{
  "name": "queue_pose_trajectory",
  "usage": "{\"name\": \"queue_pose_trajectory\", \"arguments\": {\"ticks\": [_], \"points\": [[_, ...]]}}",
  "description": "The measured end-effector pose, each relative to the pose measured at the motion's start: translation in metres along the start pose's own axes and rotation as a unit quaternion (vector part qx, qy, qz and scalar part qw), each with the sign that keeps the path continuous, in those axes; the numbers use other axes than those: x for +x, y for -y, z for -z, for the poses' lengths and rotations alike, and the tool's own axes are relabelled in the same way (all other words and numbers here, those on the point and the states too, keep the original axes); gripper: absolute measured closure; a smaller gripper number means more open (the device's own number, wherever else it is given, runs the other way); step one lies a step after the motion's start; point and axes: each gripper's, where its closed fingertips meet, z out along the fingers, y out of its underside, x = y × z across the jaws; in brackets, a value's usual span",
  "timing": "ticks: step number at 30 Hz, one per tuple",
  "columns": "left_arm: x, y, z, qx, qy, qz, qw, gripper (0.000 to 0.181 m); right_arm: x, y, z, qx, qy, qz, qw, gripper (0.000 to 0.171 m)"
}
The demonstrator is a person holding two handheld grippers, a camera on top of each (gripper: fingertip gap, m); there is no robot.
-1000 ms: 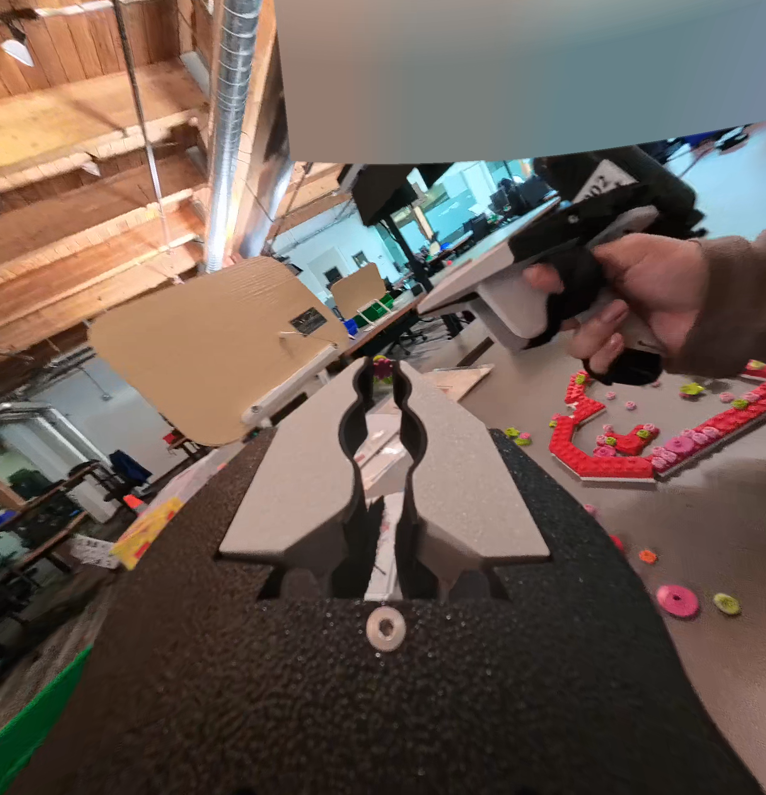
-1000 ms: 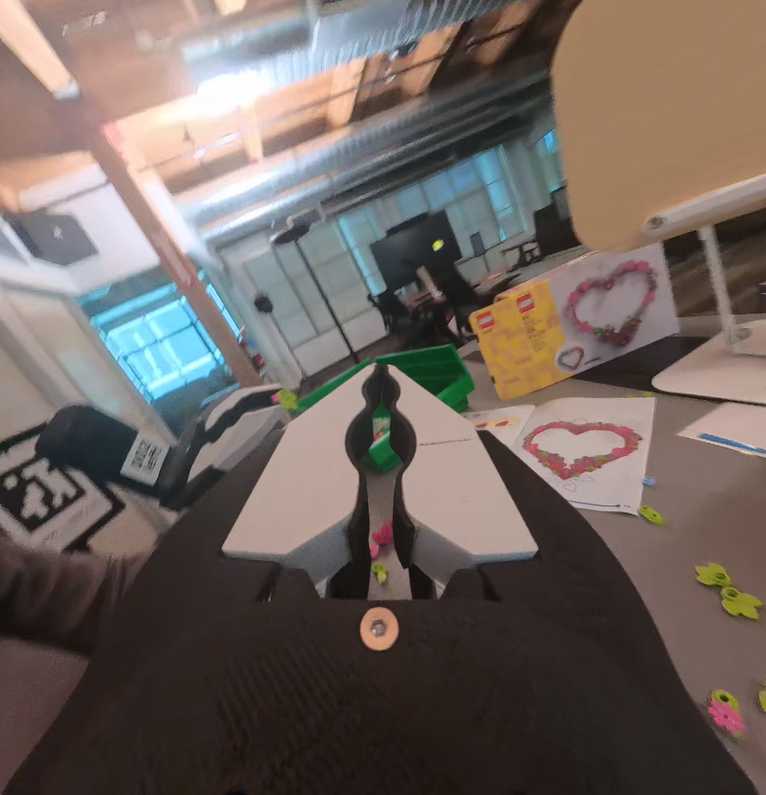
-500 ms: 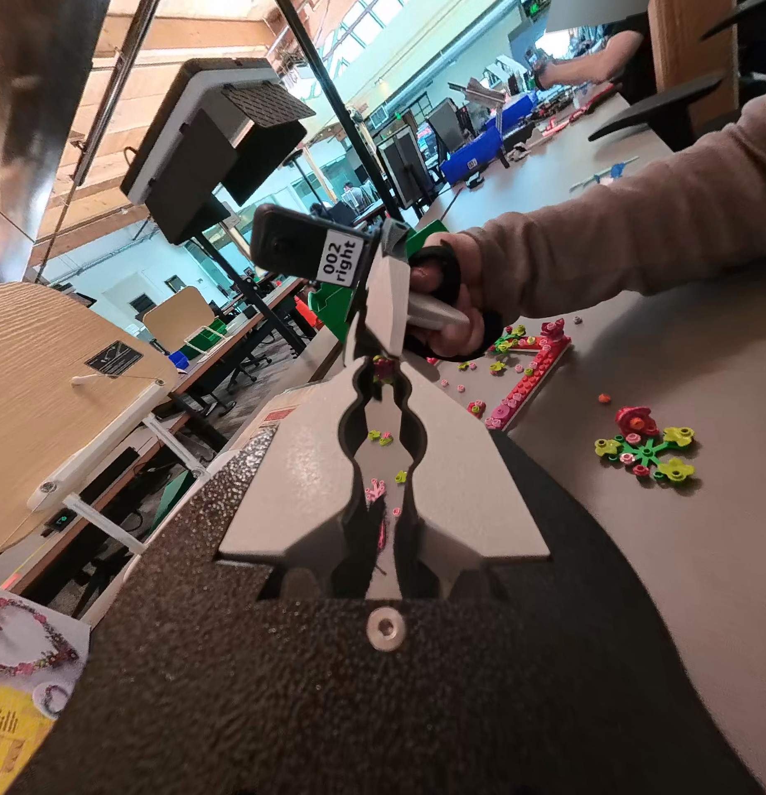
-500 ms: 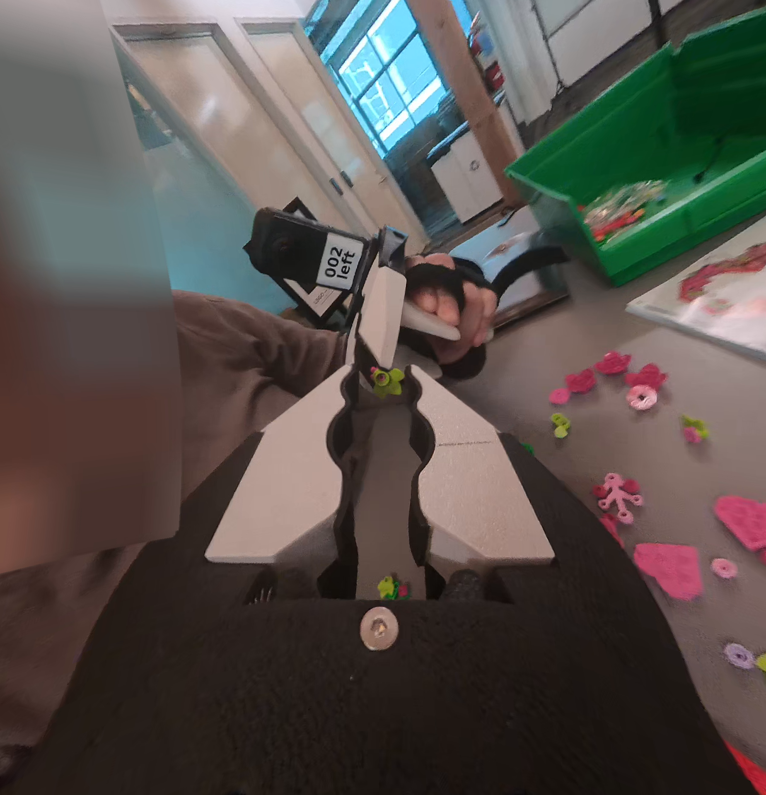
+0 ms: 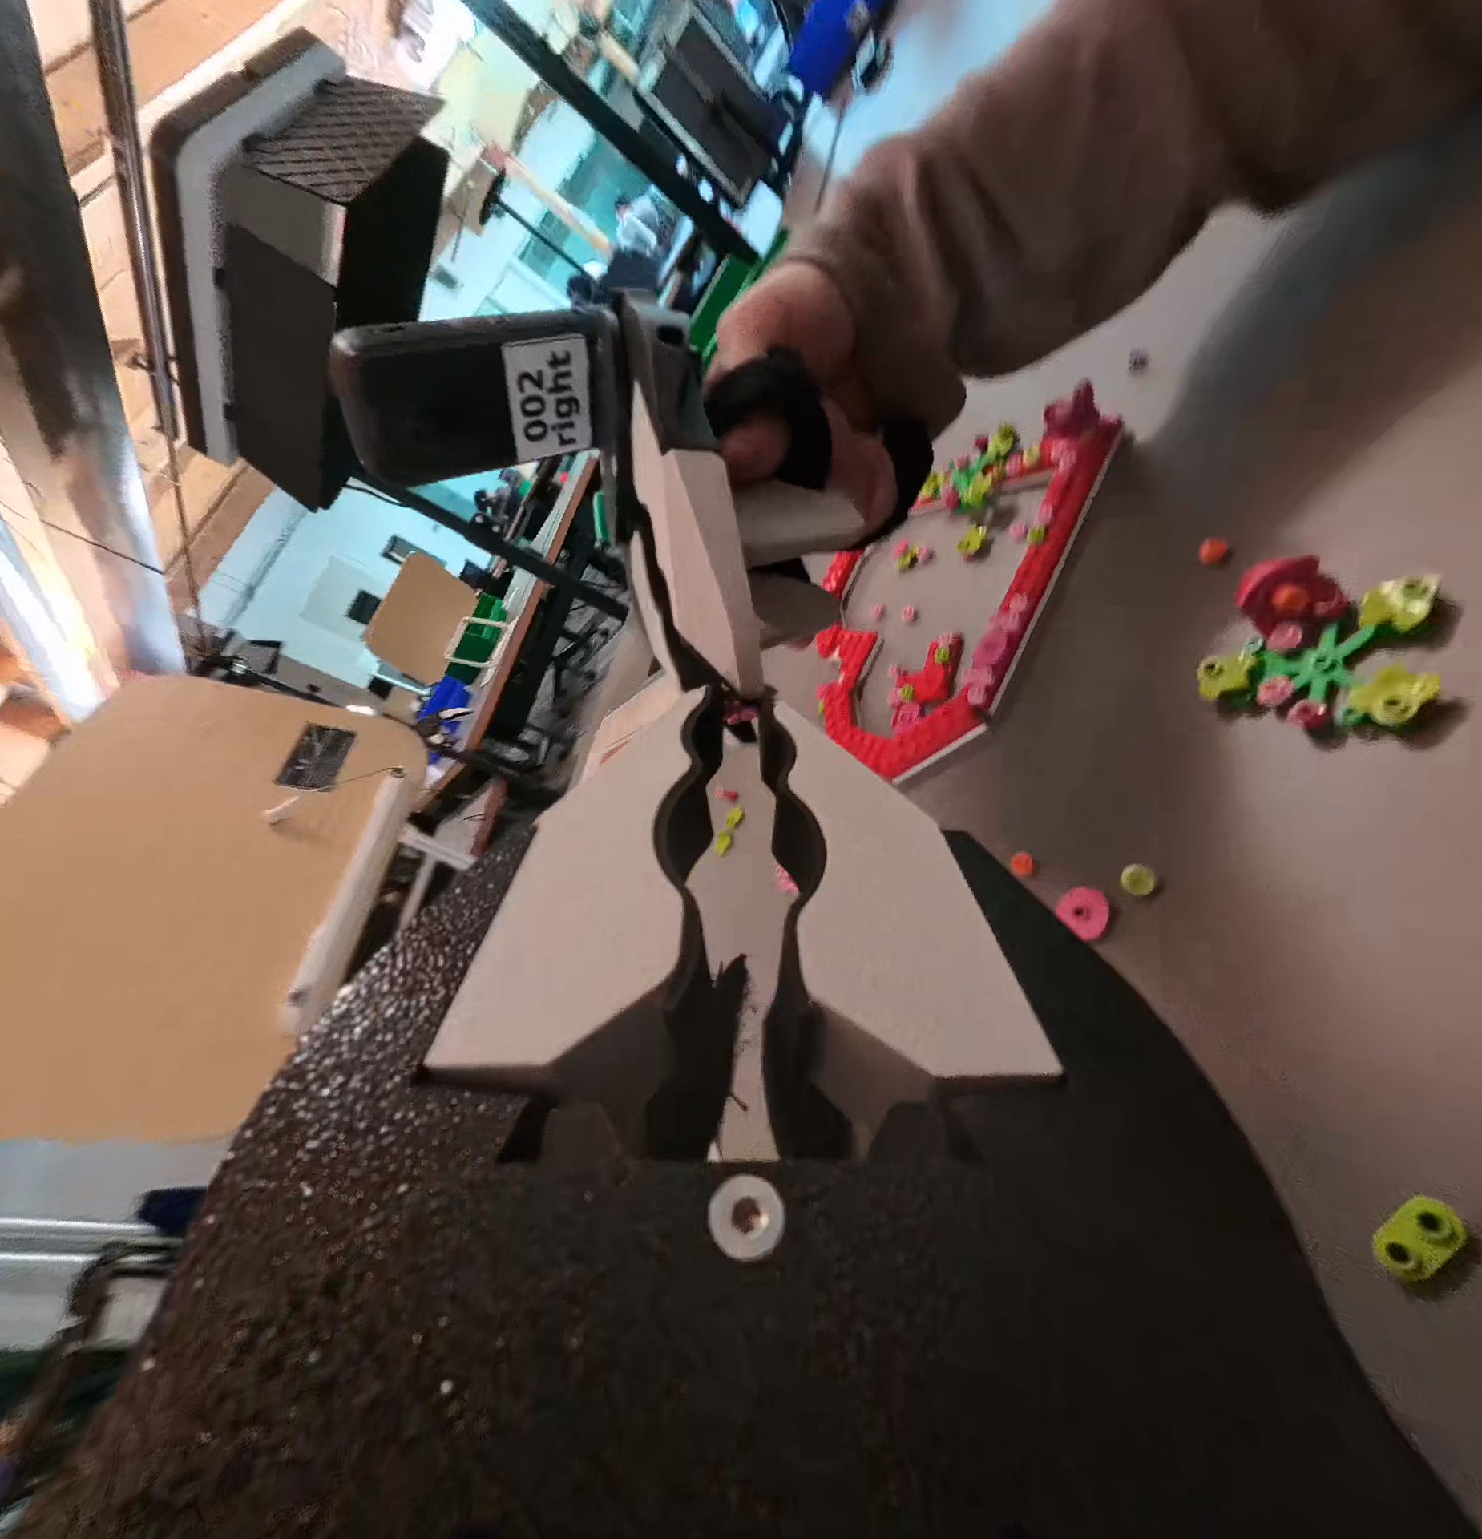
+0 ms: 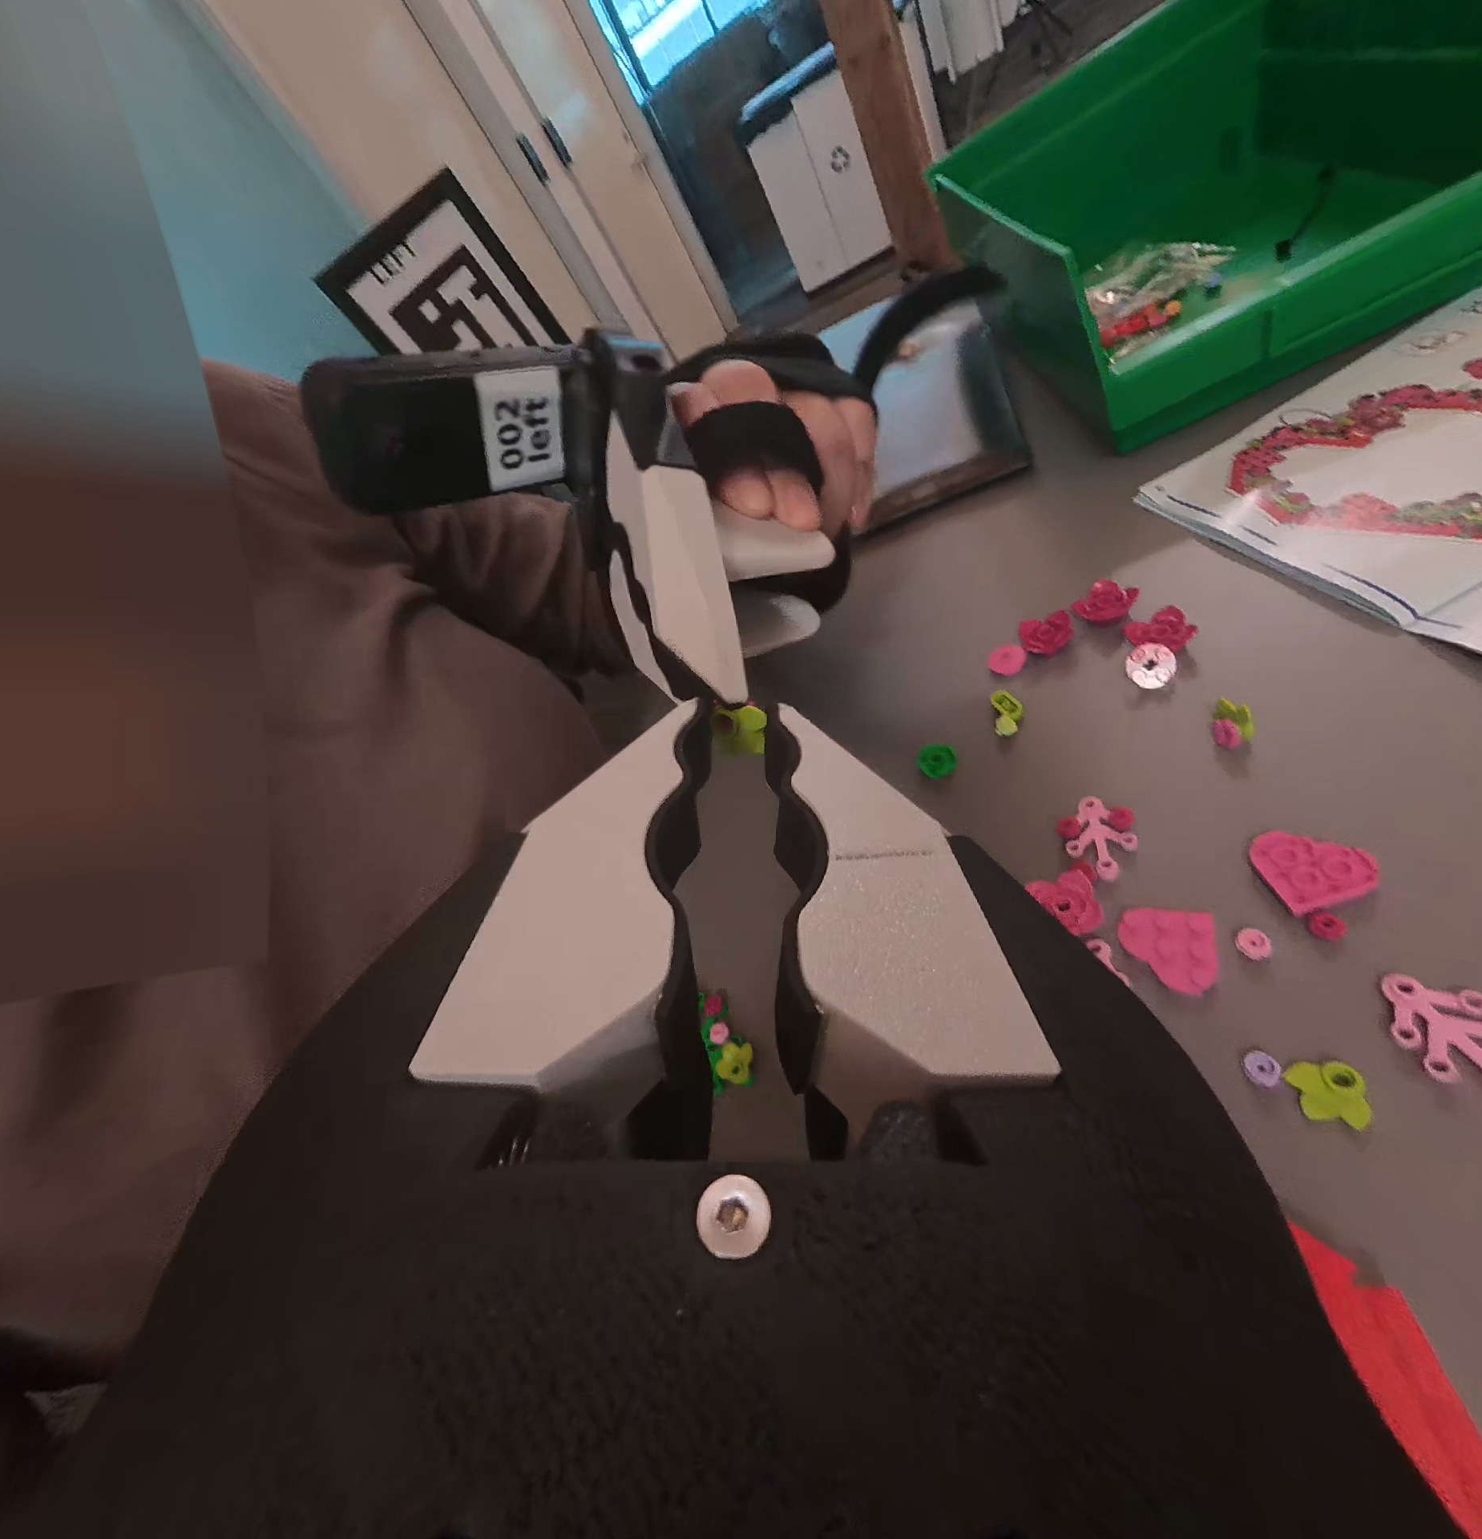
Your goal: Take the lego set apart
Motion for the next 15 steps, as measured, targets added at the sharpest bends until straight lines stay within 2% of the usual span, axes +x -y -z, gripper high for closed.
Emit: {"name": "queue_pose_trajectory", "arguments": {"ticks": [2,7,9,11,12,15], "points": [[0.008,-0.002,-0.002,-0.013,-0.009,-0.027,1.000,0.175,0.001,-0.008,0.000,-0.004,-0.002,-0.007,1.000,0.159],[0.019,0.001,-0.004,0.000,-0.041,-0.021,0.999,0.175,-0.003,-0.022,0.004,0.001,-0.006,-0.027,1.000,0.160],[0.000,-0.012,0.009,-0.019,-0.001,-0.027,0.999,0.176,0.007,-0.027,0.030,0.028,-0.046,-0.042,0.998,0.160],[-0.011,-0.007,0.021,0.032,-0.014,0.062,0.997,0.176,0.009,-0.025,0.055,0.079,-0.069,-0.059,0.993,0.161],[-0.012,-0.011,0.018,0.032,-0.023,0.099,0.994,0.176,0.012,-0.028,0.057,0.082,-0.092,-0.049,0.991,0.160],[0.007,-0.045,-0.005,-0.049,-0.078,0.204,0.975,0.175,0.034,-0.053,0.035,0.000,-0.184,-0.009,0.983,0.160]]}}
